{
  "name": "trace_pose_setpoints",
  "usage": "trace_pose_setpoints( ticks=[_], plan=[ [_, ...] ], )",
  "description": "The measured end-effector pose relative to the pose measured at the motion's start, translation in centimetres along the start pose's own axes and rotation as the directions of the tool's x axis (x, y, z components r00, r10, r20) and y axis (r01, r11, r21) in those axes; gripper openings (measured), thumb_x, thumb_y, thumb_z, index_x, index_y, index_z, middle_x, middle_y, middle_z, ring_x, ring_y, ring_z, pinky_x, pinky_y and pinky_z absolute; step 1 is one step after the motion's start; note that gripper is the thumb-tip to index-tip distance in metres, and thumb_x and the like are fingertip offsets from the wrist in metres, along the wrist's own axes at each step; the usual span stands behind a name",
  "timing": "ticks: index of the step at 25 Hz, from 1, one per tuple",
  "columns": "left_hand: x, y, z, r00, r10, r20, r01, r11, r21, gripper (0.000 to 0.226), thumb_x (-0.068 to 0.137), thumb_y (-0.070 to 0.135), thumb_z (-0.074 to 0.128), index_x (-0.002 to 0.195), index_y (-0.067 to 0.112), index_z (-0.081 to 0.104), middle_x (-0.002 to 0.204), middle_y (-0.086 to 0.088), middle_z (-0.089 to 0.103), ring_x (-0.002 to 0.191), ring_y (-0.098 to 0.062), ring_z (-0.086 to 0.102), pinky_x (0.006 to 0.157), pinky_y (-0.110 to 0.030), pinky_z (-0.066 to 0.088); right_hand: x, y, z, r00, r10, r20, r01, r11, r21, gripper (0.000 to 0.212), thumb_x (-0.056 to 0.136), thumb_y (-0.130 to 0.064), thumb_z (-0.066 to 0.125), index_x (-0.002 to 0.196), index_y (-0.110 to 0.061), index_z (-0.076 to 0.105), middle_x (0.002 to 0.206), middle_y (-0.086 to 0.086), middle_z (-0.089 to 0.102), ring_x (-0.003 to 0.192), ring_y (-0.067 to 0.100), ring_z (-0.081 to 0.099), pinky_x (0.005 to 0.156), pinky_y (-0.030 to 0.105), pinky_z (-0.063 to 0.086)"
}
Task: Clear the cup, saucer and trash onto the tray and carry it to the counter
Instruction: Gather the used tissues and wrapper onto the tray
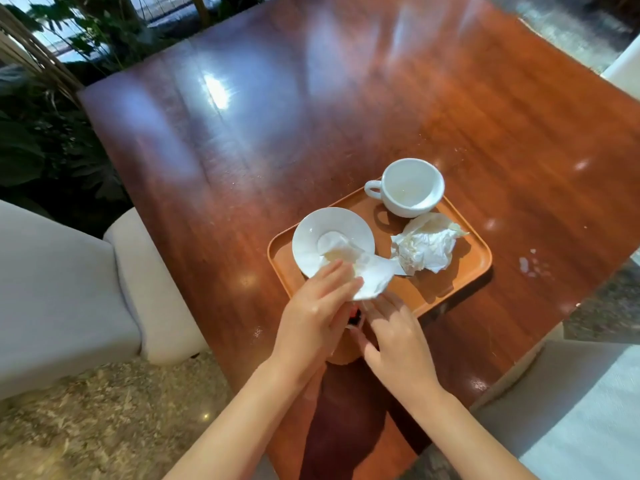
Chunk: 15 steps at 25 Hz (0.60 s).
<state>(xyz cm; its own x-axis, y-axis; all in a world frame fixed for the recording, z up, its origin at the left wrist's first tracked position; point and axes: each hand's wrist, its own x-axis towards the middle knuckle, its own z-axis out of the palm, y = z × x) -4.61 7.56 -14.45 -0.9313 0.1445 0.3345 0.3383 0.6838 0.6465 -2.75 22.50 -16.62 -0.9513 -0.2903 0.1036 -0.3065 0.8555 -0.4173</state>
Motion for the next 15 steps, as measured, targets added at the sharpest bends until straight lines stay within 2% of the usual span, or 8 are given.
trace_pose_setpoints(
  ticks=[2,4,6,8,9,10,12,15],
  plan=[
    [0.2,1.2,1.9,0.995,0.086,0.059,-0.083,0.995,-0.06,0.019,0.08,-0.004,0.056,0.095,-0.001,0.068,0.102,-0.016,0.069,0.108,-0.025,0.054,0.092,-0.029,0.046,-1.1,1.5,-1.0,0.98,0.172,-0.098,-0.157,0.977,0.141,0.022,0.077,-0.015,0.05,0.086,-0.002,0.066,0.085,0.011,0.065,0.09,0.027,0.057,0.082,0.036,0.046],
    [0.2,2.1,3.5,0.977,0.146,0.153,-0.145,0.989,-0.018,0.014,0.082,-0.003,0.055,0.09,0.001,0.066,0.092,-0.012,0.068,0.101,-0.026,0.057,0.079,-0.041,0.047,-1.8,3.0,-2.1,0.927,0.346,-0.146,-0.293,0.91,0.294,0.027,0.078,-0.017,0.042,0.082,-0.003,0.064,0.084,0.008,0.064,0.085,0.026,0.06,0.08,0.028,0.045],
    [-0.2,2.2,4.7,0.969,0.123,0.215,-0.154,0.979,0.134,0.02,0.079,0.003,0.056,0.095,0.009,0.066,0.1,-0.004,0.069,0.109,-0.021,0.057,0.097,-0.05,0.039,-2.0,4.1,-3.0,0.896,0.406,-0.179,-0.335,0.884,0.327,0.027,0.078,-0.017,0.04,0.083,-0.006,0.064,0.085,0.005,0.063,0.085,0.022,0.059,0.078,0.024,0.044],
    [-0.9,2.2,5.0,0.964,0.098,0.248,-0.156,0.961,0.227,0.037,0.073,0.011,0.058,0.109,0.013,0.063,0.118,-0.002,0.066,0.121,-0.018,0.052,0.111,-0.052,0.016,-1.7,4.8,-3.3,0.923,0.311,-0.228,-0.262,0.939,0.223,0.023,0.08,-0.012,0.045,0.089,-0.006,0.066,0.09,0.008,0.066,0.091,0.019,0.056,0.084,0.023,0.043],
    [-1.4,2.6,4.9,0.965,0.107,0.239,-0.164,0.958,0.234,0.043,0.073,0.015,0.059,0.116,0.014,0.061,0.125,-0.002,0.062,0.126,-0.018,0.047,0.111,-0.052,0.014,-1.5,5.2,-3.3,0.948,0.214,-0.236,-0.179,0.971,0.16,0.023,0.081,-0.01,0.049,0.095,-0.005,0.067,0.097,0.01,0.067,0.097,0.018,0.055,0.089,0.024,0.042],
    [-2.0,3.0,4.8,0.97,0.131,0.204,-0.177,0.958,0.224,0.044,0.074,0.017,0.06,0.117,0.014,0.06,0.127,-0.002,0.061,0.126,-0.018,0.046,0.11,-0.049,0.019,-1.2,5.5,-3.1,0.97,0.104,-0.221,-0.08,0.99,0.114,0.024,0.082,-0.009,0.053,0.101,-0.005,0.068,0.105,0.011,0.067,0.103,0.02,0.054,0.093,0.027,0.043],
    [-3.9,3.4,4.8,0.979,0.182,0.097,-0.199,0.959,0.203,0.035,0.074,0.011,0.063,0.109,0.012,0.064,0.114,-0.002,0.066,0.112,-0.019,0.053,0.098,-0.039,0.037,-0.2,6.1,-2.7,0.985,-0.095,-0.145,0.104,0.993,0.058,0.03,0.083,-0.01,0.06,0.112,-0.008,0.065,0.118,0.011,0.065,0.114,0.024,0.053,0.097,0.033,0.045],
    [-6.5,2.9,4.7,0.993,0.085,0.08,-0.1,0.974,0.204,0.024,0.077,0.006,0.063,0.101,0.008,0.067,0.096,-0.004,0.069,0.091,-0.019,0.058,0.078,-0.028,0.047,1.3,6.1,-2.0,0.978,-0.208,0.023,0.208,0.978,0.013,0.042,0.075,-0.013,0.073,0.115,-0.013,0.063,0.124,0.007,0.063,0.117,0.025,0.053,0.088,0.037,0.052]
  ],
)
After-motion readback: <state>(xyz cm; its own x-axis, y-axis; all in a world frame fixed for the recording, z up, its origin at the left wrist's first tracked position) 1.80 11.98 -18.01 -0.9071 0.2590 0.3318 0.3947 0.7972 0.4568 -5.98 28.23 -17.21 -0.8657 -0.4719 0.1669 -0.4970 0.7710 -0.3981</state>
